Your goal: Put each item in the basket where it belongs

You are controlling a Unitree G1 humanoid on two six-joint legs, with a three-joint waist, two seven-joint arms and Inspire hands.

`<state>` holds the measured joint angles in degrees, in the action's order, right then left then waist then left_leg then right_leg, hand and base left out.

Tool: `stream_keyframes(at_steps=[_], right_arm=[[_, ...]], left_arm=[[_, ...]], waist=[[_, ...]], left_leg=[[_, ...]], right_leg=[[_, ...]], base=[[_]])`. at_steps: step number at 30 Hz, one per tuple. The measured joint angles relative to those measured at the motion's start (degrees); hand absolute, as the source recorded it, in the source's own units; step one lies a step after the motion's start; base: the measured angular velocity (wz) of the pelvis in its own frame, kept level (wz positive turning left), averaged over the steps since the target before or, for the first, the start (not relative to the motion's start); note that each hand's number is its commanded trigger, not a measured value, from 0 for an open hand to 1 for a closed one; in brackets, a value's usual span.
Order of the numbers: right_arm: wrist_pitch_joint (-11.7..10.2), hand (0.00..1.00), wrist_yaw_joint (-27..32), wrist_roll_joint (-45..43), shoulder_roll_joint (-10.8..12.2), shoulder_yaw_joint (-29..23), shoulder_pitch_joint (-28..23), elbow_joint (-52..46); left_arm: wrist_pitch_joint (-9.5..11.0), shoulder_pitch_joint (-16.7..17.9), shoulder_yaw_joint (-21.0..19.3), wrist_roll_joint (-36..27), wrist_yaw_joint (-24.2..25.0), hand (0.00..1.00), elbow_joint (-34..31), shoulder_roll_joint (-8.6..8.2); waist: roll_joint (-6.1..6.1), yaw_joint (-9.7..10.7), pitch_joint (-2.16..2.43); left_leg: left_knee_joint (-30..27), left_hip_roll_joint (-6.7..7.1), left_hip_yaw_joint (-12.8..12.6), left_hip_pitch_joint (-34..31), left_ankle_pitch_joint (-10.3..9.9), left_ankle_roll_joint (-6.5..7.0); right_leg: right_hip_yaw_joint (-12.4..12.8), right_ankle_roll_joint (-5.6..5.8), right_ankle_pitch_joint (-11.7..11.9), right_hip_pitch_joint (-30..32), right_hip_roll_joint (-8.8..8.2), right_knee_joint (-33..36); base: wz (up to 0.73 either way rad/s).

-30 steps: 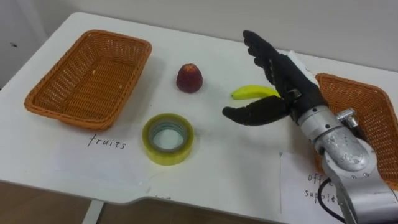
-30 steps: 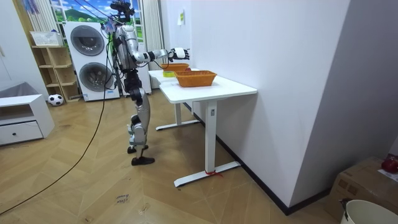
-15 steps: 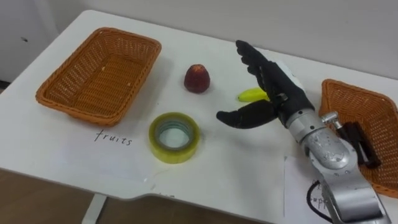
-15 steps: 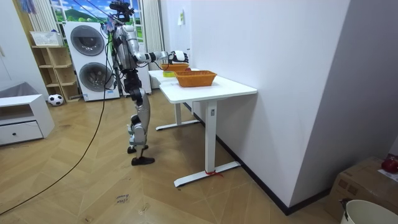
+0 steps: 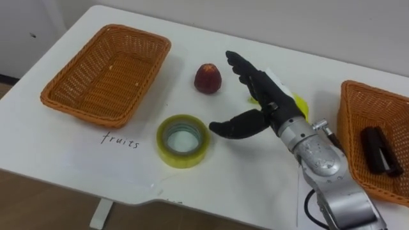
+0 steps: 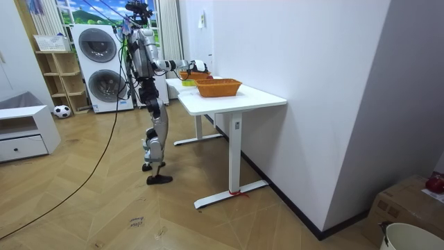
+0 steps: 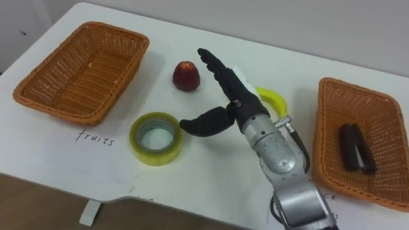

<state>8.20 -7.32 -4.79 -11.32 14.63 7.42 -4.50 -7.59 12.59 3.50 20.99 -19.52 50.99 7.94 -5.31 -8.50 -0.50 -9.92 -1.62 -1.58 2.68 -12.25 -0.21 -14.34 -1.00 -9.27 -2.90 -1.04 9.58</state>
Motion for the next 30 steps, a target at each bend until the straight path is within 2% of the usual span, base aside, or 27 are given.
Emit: stream_keyframes(at_steps=[15,21,24,30], right_arm=[[-0.2,0.0,1.8,0.3,0.3,0.0,0.5,2.9],[-0.2,0.0,1.8,-0.1,0.9,0.0,0.8,4.2],[-0.2,0.0,1.8,-0.1,1.9,0.0,0.8,4.2],[-0.2,0.0,1.8,-0.1,2.1,0.0,0.8,4.2]], left_arm=[[0.0,0.2,0.1,0.0,0.0,0.0,0.0,-0.18],[-0.1,0.0,0.3,0.0,-0.1,0.0,-0.3,-0.55],[-0.1,0.1,0.4,0.0,-0.1,0.0,-0.4,-0.58],[-0.1,0.2,0.7,0.0,-0.1,0.0,-0.4,-0.57]], waist=[[0.3,-0.2,-0.2],[0.66,-1.5,-0.38],[0.7,-1.5,-0.37],[0.62,-1.5,-0.23]], left_leg=[[-0.2,0.01,0.0,0.0,0.0,0.03],[0.4,-0.03,0.0,0.0,0.0,0.05],[0.2,-0.03,0.0,0.0,0.1,0.06],[0.3,0.04,0.0,0.0,0.1,0.07]], right_leg=[[-0.1,0.0,0.0,-0.2,0.0,0.1],[0.0,0.0,0.0,-0.1,0.11,0.0],[0.0,0.0,0.0,0.0,0.1,0.0],[0.1,0.0,0.0,0.0,0.01,0.0]], base=[[0.0],[0.0],[0.0],[0.0]])
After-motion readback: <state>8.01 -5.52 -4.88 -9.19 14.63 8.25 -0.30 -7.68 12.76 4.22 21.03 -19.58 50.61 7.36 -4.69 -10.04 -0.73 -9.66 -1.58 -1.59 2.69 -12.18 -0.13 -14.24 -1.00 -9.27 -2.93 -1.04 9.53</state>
